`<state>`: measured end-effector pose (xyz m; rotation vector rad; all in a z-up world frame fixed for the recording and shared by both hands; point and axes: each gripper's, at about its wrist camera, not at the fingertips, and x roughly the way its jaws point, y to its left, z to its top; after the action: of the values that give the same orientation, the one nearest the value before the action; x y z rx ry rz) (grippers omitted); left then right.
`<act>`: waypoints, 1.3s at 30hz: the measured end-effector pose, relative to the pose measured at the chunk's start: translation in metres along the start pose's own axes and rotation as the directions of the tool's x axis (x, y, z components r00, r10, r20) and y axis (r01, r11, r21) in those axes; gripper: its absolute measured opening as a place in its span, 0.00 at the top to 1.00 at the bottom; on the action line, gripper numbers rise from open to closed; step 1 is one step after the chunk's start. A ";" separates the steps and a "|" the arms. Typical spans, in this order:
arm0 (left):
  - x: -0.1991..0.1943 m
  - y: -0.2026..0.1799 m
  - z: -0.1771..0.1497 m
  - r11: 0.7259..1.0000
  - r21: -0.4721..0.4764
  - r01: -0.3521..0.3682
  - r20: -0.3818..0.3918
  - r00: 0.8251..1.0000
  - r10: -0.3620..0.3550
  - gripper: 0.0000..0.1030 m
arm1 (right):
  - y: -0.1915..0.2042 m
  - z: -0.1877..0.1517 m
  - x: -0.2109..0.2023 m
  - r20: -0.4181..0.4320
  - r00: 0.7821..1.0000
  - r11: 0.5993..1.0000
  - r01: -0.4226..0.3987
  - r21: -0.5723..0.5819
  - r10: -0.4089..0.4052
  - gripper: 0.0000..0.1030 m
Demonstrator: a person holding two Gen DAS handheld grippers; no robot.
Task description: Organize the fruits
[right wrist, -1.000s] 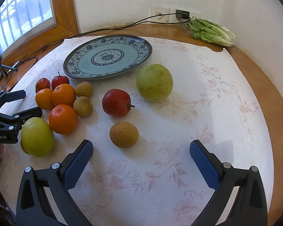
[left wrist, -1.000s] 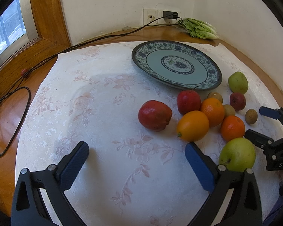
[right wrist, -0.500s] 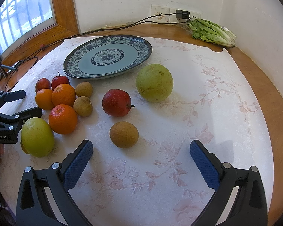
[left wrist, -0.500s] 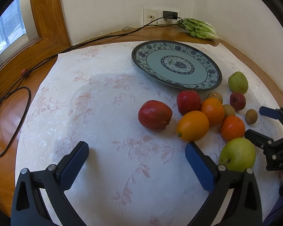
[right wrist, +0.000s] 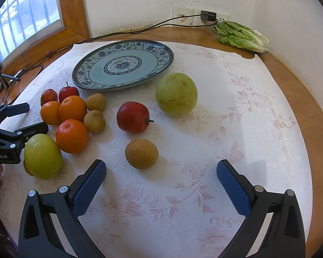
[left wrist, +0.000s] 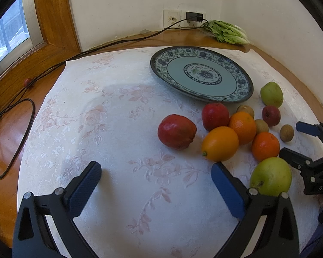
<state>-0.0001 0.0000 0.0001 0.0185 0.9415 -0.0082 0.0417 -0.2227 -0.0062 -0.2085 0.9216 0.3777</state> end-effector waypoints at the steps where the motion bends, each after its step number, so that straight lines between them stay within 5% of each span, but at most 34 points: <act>1: 0.000 0.000 0.000 1.000 0.000 0.000 0.000 1.000 0.000 0.00 | 0.000 0.000 0.000 0.000 1.000 1.000 0.000 0.000 0.000 0.00; 7: -0.001 0.001 0.001 1.000 -0.016 -0.008 -0.013 1.000 0.008 0.00 | -0.003 0.001 -0.003 -0.006 1.000 1.000 0.001 0.005 -0.001 0.00; 20: -0.026 0.009 0.004 0.997 -0.078 0.010 0.040 0.999 -0.007 0.01 | -0.010 -0.003 -0.021 0.040 0.998 0.996 -0.059 0.068 0.056 0.17; 30: -0.030 -0.007 0.012 0.995 -0.075 0.069 0.037 0.997 -0.067 0.18 | -0.007 0.000 -0.028 0.065 0.993 0.993 -0.099 0.066 0.095 0.43; 39: -0.023 -0.015 0.013 0.990 -0.090 0.109 0.016 0.994 -0.108 0.35 | -0.006 0.000 -0.027 0.062 0.990 0.989 -0.131 0.067 0.127 0.56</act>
<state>-0.0032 -0.0154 0.0262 -0.1168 0.9303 -0.0664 0.0292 -0.2348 0.0158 -0.0728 0.8923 0.4676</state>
